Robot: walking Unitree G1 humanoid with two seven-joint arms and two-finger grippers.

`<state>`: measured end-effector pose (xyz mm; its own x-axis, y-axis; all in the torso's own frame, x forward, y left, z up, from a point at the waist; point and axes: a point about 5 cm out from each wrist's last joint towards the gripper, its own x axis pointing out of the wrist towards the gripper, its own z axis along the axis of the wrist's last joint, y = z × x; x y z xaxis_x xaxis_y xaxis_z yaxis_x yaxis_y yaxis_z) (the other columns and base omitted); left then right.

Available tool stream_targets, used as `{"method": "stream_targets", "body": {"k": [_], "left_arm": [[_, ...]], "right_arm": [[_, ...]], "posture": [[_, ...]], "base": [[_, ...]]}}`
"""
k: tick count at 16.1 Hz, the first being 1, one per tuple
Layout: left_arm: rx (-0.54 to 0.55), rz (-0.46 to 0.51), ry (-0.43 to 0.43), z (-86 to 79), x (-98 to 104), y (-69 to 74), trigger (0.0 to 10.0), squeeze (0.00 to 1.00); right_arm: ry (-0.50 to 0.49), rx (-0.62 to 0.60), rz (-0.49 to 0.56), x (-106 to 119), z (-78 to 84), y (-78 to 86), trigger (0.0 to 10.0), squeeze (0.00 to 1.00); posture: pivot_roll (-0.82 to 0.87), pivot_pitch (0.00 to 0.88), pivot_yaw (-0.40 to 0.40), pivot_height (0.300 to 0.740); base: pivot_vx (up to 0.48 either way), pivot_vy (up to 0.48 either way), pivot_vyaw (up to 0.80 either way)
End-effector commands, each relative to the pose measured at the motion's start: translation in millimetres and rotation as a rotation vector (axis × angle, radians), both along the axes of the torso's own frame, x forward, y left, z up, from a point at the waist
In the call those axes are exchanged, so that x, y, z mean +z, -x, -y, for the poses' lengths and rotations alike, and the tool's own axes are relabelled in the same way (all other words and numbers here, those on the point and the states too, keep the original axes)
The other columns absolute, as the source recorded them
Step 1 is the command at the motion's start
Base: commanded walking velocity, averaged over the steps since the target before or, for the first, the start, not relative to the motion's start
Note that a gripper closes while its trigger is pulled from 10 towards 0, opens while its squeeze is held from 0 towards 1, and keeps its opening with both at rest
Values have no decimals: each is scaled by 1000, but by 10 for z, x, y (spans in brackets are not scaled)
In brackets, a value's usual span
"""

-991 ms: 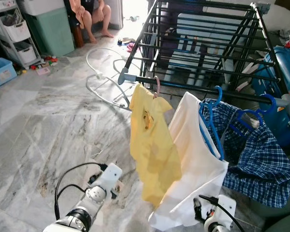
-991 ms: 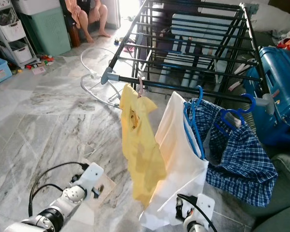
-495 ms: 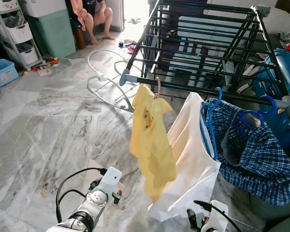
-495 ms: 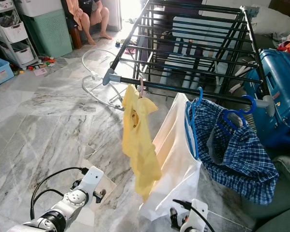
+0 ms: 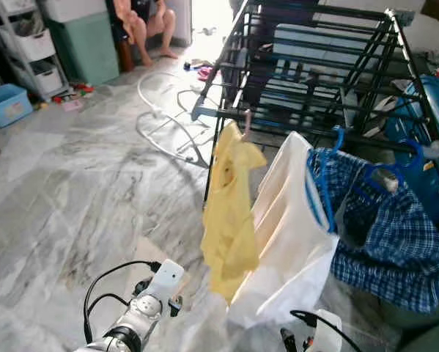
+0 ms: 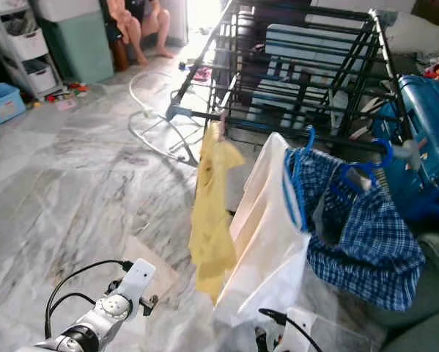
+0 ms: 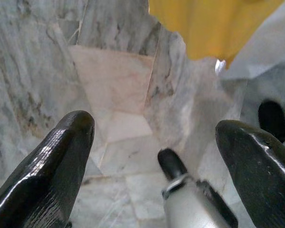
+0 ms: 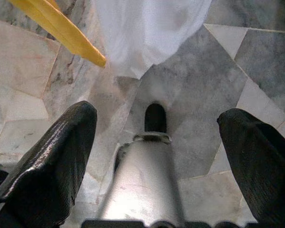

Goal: Hang hanger

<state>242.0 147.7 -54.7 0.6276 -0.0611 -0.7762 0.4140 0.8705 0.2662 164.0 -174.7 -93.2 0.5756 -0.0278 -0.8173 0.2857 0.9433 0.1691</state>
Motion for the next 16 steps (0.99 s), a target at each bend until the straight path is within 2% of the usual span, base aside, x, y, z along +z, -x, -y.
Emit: {"method": "stream_targets", "body": {"k": [1,4,7,8,10,12,14,16], "left_arm": [[-1,-10,-11,-5,-16,21,10000,0],[-15,-12,-24,-10,-18,25,10000,0],[-28,-7,-31,-11,-17,25,10000,0],[-27,-11,-28,-13,-19,28,10000,0],[-7,-18,-12,-16,-27,38,10000,0],[-4,-23,-21,-34,-34,48,10000,0],[-14,-23,-24,-41,-34,50,10000,0],[-12,-23,-26,-54,-35,53,10000,0]], "right_arm": [[-2,-10,-38,-33,9,70,10000,522],[-3,-20,-36,-29,51,70,10000,502],[-4,-36,-39,-63,175,220,10000,475],[-2,-30,-40,-76,222,289,10000,247],[2,-21,-41,-83,260,340,10000,243],[-3,-30,-47,-92,266,368,10000,161],[-6,-23,-44,-85,232,327,10000,157],[-11,-14,-30,-59,146,202,10000,137]], "posture": [[72,0,-52,740],[70,0,-48,740],[70,0,-45,740],[70,0,-46,740],[70,0,-46,740],[69,0,-46,740],[68,0,-45,740],[67,0,-43,740]], "base": [[-352,0,0],[-355,0,0],[-197,0,0],[0,0,0],[0,0,0],[0,167,0],[0,480,0],[0,480,0]]}}
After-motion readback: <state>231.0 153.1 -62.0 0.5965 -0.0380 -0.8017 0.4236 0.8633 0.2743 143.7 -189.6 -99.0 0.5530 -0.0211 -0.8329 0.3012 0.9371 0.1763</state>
